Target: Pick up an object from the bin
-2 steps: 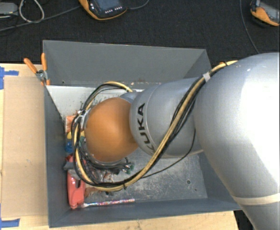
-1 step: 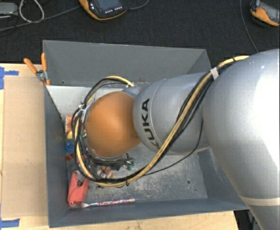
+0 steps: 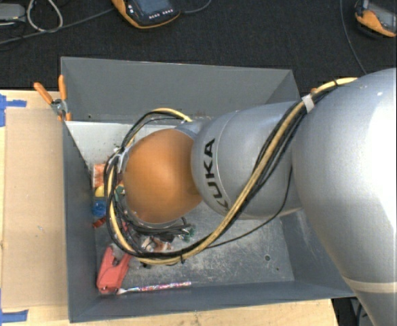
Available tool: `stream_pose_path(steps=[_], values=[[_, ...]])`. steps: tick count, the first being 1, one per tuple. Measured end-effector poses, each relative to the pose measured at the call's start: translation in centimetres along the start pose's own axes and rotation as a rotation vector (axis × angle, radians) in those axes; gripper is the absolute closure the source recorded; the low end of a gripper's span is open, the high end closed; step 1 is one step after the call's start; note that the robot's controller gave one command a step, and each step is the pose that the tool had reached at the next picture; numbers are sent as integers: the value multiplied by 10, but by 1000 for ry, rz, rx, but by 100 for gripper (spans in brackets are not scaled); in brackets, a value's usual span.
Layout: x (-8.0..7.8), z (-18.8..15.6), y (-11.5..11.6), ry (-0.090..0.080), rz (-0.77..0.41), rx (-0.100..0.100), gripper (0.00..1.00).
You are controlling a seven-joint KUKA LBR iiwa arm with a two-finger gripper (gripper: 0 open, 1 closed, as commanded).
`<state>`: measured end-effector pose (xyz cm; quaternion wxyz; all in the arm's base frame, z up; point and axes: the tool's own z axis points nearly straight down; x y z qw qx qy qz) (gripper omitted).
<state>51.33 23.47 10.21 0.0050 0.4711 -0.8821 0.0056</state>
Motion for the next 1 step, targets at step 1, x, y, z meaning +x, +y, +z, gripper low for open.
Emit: stream_pose_path(steps=[1], values=[[2,-48,1,5,0,-5,100]])
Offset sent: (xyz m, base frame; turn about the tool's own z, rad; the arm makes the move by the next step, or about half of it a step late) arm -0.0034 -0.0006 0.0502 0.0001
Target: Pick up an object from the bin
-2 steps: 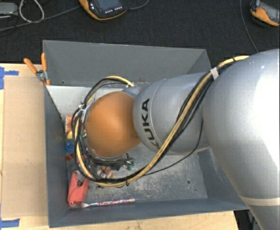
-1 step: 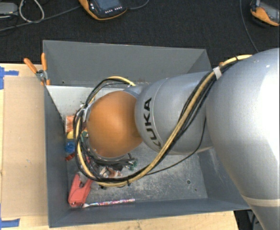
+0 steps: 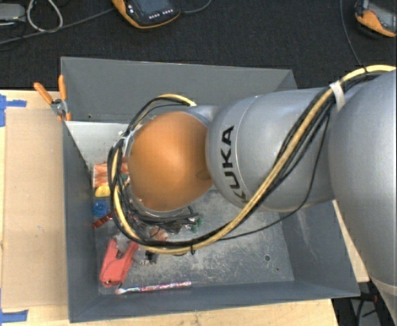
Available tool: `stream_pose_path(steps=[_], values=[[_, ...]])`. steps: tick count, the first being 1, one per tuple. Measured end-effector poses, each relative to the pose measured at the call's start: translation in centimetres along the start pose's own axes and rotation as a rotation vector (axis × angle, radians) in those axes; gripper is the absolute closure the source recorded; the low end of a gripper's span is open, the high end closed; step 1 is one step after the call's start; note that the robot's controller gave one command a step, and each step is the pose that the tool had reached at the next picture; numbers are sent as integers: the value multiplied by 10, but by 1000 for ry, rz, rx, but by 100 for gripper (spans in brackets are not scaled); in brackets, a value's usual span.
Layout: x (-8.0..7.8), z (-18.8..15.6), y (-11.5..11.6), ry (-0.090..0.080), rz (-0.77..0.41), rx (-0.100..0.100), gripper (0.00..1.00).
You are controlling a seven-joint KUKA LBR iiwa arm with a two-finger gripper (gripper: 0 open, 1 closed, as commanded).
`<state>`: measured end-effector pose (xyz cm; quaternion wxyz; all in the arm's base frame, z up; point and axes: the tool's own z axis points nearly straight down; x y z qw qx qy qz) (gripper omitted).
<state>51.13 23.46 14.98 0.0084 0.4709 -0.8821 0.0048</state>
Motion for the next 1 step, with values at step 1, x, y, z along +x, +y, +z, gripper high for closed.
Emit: stream_pose_path(steps=[1], values=[[-1,-35,-1,-6,0,4,100]])
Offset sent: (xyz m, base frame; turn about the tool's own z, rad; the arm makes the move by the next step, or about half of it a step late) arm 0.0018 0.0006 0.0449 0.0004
